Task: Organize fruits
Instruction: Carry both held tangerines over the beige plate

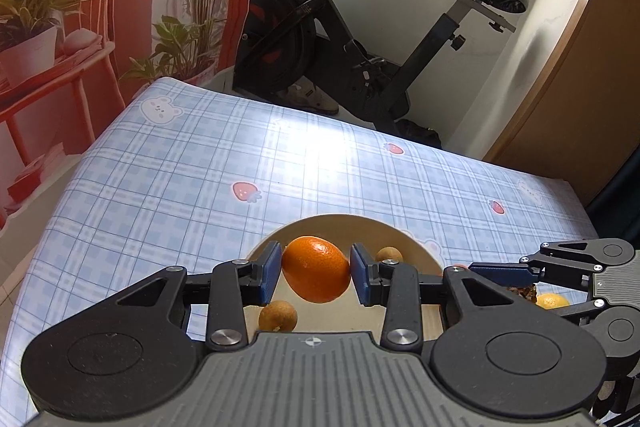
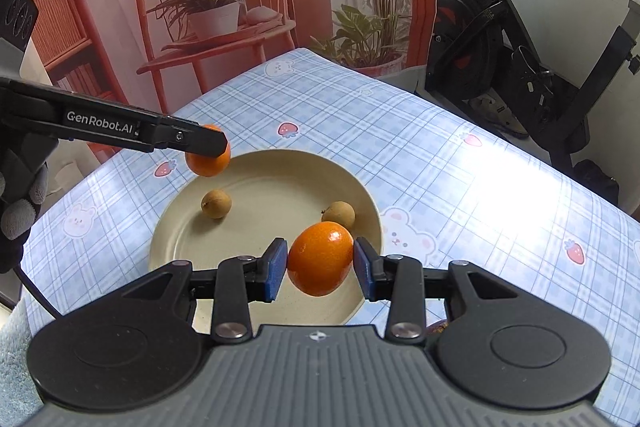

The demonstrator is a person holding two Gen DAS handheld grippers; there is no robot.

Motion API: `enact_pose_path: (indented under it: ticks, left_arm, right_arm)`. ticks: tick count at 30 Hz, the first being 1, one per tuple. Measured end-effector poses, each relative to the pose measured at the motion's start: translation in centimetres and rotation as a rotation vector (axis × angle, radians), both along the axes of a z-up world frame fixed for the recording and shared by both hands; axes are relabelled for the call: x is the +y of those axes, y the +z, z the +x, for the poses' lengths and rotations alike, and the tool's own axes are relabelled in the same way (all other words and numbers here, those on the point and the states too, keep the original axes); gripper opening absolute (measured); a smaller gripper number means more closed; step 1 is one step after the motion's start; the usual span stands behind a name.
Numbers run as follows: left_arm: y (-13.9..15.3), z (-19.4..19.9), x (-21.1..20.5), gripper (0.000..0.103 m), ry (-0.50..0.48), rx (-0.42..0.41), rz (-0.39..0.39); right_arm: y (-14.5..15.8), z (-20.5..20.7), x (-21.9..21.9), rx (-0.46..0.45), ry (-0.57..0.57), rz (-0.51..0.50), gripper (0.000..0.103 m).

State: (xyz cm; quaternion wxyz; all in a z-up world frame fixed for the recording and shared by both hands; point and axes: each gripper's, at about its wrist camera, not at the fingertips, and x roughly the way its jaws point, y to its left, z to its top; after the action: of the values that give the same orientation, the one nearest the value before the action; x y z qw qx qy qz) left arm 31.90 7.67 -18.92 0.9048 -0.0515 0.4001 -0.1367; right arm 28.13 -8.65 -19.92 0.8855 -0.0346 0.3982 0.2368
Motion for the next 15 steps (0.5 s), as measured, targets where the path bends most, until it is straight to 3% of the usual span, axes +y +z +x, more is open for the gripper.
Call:
enact_pose_path:
  ticks: [9,15]
  left_arm:
    - [-2.8,3.4,0.5,0.04,-0.037,0.091,0.047]
    - [-3.2,4.1,0.3,0.04,-0.057,0.1,0.06]
  right_arm:
    - [-2.2,4.0,-0.1,0.146,0.013,-0.011,0.039]
    - [-2.3,4.9,0.5,0.133,0.03,-0.033,0.039]
